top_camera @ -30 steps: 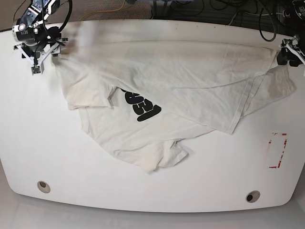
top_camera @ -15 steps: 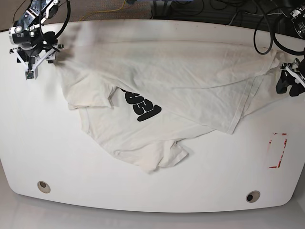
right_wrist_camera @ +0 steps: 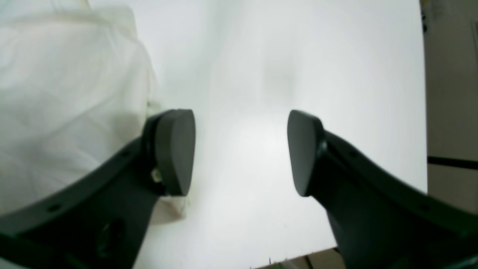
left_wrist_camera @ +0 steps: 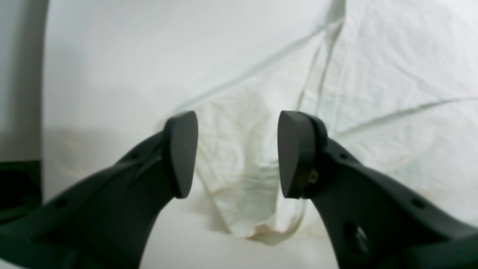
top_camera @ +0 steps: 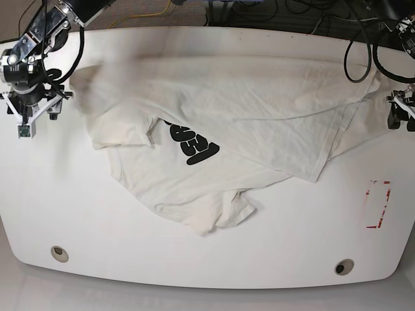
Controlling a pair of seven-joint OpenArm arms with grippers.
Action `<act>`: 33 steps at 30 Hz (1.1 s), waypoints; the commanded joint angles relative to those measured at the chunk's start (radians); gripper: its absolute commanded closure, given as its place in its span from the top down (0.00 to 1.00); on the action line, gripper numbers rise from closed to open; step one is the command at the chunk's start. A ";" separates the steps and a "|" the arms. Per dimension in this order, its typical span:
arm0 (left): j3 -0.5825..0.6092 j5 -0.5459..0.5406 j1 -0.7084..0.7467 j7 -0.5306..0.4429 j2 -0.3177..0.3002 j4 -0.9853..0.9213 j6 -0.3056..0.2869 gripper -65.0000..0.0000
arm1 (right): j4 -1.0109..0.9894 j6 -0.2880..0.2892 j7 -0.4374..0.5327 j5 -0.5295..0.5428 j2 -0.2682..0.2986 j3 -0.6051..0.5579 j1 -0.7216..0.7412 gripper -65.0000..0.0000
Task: Layout the t-shirt on the table in an organized manner, then fold the t-shirt properly
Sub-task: 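Move the right gripper onto the shirt's folded edge and pinch it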
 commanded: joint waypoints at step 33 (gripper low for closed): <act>-0.018 0.289 -0.055 -0.168 0.083 -0.111 -0.001 0.49 | -0.400 -0.001 0.162 0.010 0.014 -0.316 0.206 0.58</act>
